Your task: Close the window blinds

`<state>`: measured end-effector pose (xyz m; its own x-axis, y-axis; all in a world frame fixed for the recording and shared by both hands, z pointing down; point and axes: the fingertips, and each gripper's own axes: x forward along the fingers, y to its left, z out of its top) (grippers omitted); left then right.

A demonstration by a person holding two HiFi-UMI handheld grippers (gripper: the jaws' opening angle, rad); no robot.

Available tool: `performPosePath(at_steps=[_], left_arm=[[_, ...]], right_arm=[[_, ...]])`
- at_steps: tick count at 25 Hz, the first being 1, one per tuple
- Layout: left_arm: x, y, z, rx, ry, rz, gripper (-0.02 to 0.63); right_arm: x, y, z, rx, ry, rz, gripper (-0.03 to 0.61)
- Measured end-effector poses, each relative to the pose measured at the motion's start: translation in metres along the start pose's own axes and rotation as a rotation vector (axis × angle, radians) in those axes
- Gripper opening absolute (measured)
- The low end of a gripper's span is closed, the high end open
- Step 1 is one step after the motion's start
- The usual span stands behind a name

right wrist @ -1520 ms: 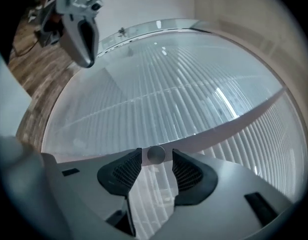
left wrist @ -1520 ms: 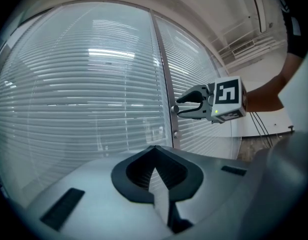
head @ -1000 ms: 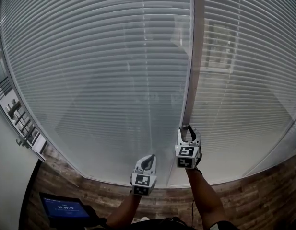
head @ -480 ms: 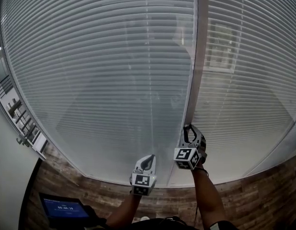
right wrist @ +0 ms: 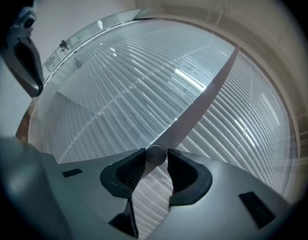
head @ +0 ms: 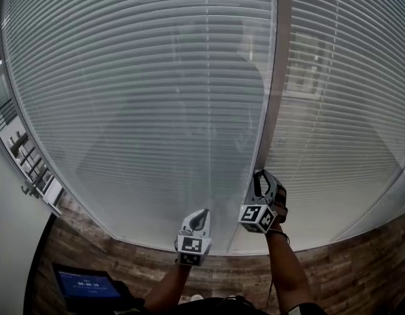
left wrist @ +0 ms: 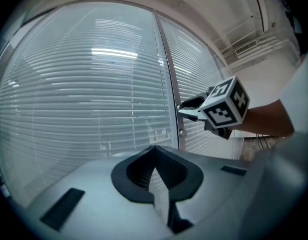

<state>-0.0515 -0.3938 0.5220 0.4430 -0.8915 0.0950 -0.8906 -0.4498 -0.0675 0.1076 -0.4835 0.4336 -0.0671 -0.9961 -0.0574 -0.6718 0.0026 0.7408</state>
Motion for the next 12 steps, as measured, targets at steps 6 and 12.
performPosePath(at_steps=[6, 12], left_arm=[[-0.007, 0.010, 0.000, -0.002, -0.002, 0.008, 0.000], [-0.011, -0.013, 0.011, 0.005, -0.022, -0.019, 0.000]], right_arm=[[-0.031, -0.001, 0.005, 0.235, 0.001, 0.022, 0.127], [-0.075, 0.005, 0.003, 0.386, -0.037, 0.063, 0.082]])
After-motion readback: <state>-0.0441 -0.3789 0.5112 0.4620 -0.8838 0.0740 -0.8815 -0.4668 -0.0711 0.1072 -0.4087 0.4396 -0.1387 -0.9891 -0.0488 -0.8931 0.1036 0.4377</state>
